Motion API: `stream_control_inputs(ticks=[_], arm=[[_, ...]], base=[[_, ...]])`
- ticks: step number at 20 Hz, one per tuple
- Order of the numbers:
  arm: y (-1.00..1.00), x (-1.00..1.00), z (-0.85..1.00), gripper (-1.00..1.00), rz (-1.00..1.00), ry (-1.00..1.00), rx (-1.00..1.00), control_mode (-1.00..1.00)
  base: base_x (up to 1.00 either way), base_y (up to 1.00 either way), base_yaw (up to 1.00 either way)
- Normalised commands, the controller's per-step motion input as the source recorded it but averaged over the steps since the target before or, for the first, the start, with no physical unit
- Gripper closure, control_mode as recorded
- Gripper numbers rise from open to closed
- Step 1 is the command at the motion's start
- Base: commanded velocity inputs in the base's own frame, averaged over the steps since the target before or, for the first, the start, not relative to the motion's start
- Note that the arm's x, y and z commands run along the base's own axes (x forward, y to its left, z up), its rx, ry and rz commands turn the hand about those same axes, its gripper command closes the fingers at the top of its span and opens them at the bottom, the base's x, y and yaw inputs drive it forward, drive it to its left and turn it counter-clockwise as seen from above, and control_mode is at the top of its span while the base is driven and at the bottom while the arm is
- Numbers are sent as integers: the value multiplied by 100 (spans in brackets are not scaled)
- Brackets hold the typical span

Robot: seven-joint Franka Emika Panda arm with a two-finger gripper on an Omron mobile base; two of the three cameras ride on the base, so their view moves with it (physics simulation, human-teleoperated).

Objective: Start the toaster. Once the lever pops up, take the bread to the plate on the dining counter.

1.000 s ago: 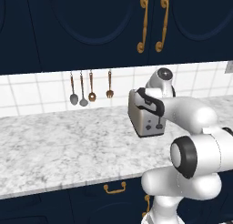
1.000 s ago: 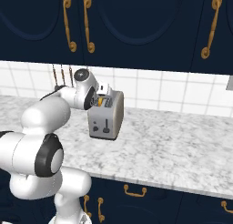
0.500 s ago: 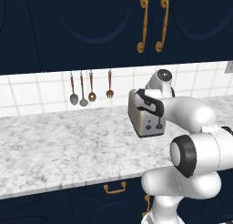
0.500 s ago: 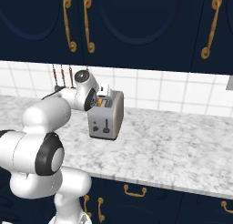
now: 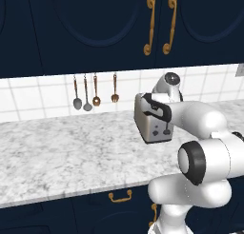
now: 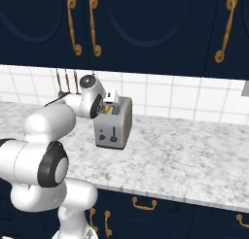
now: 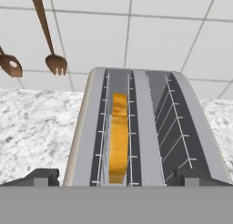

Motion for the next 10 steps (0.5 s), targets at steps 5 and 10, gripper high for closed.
stream_control_inputs(ticks=[5, 10], arm=[[0, 0, 0, -100, 0, 0, 0, -100], [0, 0, 0, -100, 0, 0, 0, -100]], base=[[0, 0, 0], [0, 0, 0]])
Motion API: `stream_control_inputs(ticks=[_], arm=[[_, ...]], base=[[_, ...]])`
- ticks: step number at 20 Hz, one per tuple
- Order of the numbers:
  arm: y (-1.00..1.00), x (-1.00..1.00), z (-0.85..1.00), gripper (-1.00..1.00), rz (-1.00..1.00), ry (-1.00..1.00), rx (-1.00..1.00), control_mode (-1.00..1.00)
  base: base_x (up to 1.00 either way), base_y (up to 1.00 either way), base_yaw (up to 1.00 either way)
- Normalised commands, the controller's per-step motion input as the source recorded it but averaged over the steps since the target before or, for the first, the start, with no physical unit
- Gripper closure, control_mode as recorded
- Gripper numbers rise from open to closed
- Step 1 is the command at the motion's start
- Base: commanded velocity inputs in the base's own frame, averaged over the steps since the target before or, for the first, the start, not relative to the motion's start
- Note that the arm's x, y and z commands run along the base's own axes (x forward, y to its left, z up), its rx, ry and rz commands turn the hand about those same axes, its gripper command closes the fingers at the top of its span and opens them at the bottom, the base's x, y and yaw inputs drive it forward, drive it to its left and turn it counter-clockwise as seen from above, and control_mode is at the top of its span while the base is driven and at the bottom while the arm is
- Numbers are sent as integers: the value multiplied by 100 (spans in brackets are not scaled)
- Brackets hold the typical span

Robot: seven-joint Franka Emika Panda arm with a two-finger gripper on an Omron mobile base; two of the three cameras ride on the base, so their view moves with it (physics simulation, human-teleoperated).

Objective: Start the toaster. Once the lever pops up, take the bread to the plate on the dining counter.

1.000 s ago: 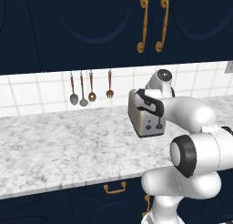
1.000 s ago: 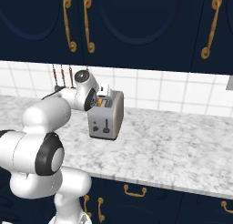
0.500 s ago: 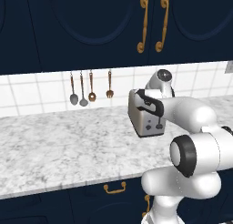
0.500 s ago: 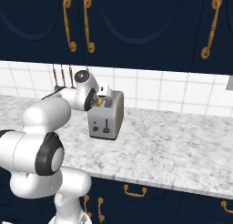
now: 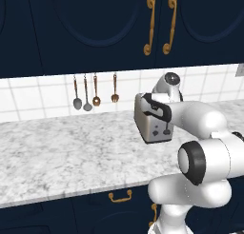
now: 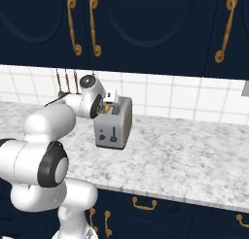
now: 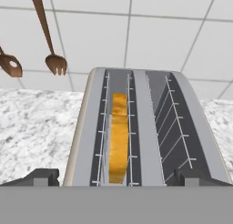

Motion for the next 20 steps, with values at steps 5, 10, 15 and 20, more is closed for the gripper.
stream_control_inputs(ticks=[5, 10, 15, 20], arm=[[0, 0, 0, -100, 0, 0, 0, -100], [0, 0, 0, -100, 0, 0, 0, -100], [0, 0, 0, -100, 0, 0, 0, -100], [0, 0, 0, -100, 0, 0, 0, -100]], base=[[0, 0, 0], [0, 0, 0], [0, 0, 0], [0, 0, 0]])
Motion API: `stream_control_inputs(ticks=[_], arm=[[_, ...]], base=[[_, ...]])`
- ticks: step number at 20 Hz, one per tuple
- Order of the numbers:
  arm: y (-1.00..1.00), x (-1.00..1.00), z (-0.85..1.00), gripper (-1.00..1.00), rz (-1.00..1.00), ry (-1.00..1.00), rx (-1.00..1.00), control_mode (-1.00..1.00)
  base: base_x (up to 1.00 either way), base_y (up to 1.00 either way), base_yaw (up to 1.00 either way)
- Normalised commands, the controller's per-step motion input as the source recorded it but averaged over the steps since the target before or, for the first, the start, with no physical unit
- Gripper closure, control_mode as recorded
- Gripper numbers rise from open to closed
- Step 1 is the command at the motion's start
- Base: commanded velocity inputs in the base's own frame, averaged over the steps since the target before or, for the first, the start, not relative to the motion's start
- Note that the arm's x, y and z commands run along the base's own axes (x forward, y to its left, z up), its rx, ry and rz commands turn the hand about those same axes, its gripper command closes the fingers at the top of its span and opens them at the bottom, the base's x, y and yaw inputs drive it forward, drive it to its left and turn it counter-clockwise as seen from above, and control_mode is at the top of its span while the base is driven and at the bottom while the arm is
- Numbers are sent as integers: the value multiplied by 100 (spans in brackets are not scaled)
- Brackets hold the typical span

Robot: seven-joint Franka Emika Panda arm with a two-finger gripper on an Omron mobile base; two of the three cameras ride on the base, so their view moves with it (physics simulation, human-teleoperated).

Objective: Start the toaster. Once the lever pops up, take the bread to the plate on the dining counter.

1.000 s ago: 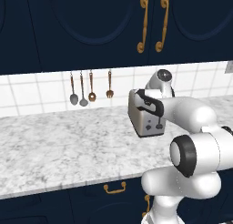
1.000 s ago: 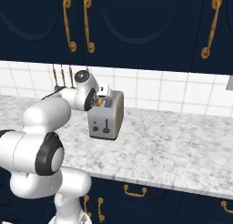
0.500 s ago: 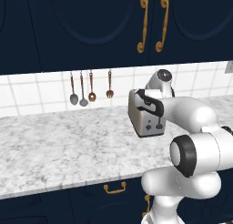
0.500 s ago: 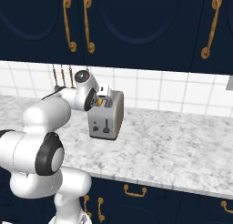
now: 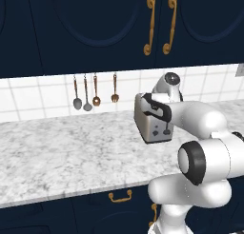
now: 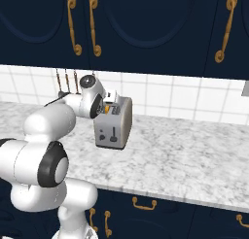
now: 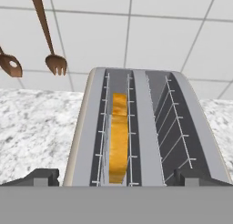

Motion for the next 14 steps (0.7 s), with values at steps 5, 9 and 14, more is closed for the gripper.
stream_control_inputs(ticks=[5, 9, 14], arm=[[0, 0, 0, -100, 0, 0, 0, -100], [0, 0, 0, -100, 0, 0, 0, -100], [0, 0, 0, -100, 0, 0, 0, -100]], base=[[0, 0, 0], [0, 0, 0], [0, 0, 0]])
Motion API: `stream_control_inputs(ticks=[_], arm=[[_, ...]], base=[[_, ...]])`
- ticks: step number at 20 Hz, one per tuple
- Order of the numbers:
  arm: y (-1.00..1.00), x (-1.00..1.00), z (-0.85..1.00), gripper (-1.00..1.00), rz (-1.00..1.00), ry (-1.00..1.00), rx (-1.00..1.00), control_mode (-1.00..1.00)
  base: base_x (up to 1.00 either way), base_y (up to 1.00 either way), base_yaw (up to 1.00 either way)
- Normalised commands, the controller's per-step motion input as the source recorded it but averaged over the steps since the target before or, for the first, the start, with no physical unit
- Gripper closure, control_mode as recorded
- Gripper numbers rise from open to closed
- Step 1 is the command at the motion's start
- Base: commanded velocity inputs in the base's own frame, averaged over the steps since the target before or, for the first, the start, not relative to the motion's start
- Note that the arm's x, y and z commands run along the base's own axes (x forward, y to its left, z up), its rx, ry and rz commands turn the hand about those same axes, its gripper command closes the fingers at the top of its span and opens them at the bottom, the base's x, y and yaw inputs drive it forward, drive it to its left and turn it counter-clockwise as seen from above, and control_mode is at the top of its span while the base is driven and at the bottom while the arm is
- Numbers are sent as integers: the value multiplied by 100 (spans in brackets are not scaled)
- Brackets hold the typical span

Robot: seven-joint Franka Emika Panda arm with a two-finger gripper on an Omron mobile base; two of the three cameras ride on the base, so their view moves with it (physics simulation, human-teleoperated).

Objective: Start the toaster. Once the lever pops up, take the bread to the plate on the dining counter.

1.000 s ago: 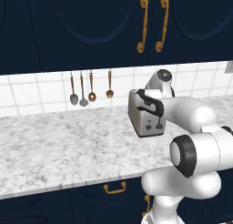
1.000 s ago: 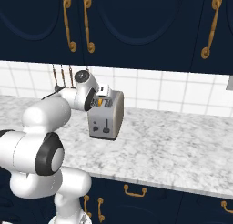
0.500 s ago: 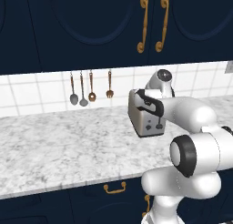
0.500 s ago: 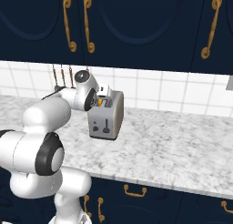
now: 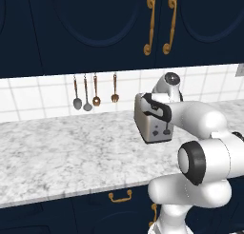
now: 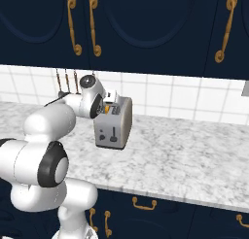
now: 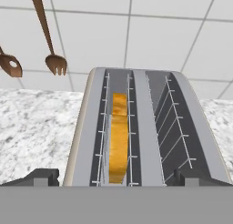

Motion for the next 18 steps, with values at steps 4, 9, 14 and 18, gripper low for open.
stream_control_inputs(ticks=[4, 9, 14, 18], arm=[[0, 0, 0, -100, 0, 0, 0, -100], [0, 0, 0, -100, 0, 0, 0, -100], [0, 0, 0, -100, 0, 0, 0, -100], [0, 0, 0, -100, 0, 0, 0, -100]], base=[[0, 0, 0], [0, 0, 0], [0, 0, 0], [0, 0, 0]])
